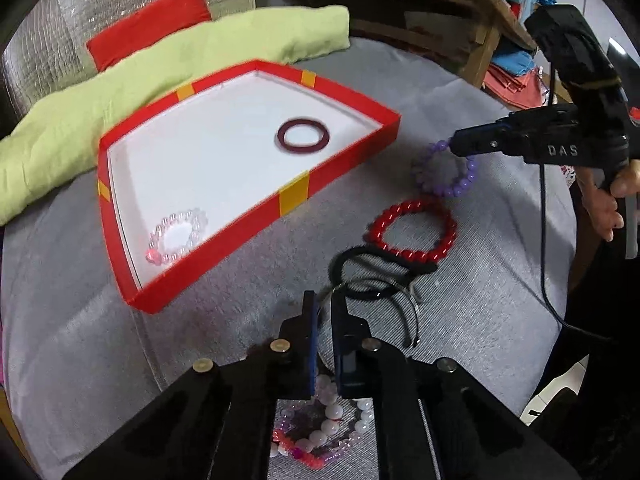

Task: Organize jewelry
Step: 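Grasp the silver bangle with the left tool while the right tool grasps the purple bead bracelet, then carry the silver bangle and purple bracelet into the red box and release both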

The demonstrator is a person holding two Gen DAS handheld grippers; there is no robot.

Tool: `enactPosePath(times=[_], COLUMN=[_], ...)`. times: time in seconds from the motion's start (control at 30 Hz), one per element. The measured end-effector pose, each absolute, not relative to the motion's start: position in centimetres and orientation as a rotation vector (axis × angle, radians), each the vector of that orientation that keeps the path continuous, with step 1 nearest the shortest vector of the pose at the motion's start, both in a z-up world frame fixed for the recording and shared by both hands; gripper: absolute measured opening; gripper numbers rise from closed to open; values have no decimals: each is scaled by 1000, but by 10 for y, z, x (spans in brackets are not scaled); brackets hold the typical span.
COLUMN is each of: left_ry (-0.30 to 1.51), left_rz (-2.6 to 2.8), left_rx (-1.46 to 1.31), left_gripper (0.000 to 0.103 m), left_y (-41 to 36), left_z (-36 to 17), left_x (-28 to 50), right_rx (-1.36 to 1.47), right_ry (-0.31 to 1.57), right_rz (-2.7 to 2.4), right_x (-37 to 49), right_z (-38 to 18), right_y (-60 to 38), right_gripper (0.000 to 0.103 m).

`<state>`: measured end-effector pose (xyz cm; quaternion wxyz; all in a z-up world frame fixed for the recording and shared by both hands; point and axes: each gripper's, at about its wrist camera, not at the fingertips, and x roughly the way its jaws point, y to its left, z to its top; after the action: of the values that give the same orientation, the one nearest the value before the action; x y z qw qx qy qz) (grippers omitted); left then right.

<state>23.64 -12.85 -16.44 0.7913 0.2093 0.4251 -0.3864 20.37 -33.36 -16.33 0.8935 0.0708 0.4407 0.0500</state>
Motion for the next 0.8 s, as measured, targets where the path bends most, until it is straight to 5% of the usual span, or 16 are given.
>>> enactPosePath(times=[0.8], left_ry=[955], left_rz=[-889], left_rx=[473], left_gripper=[12], left_y=[-130], left_z=[-173], left_x=[233], right_rx=[244], right_ry=[878], right_rz=[101], right_x=[207], right_z=[-155], right_y=[-335], right_gripper=[10])
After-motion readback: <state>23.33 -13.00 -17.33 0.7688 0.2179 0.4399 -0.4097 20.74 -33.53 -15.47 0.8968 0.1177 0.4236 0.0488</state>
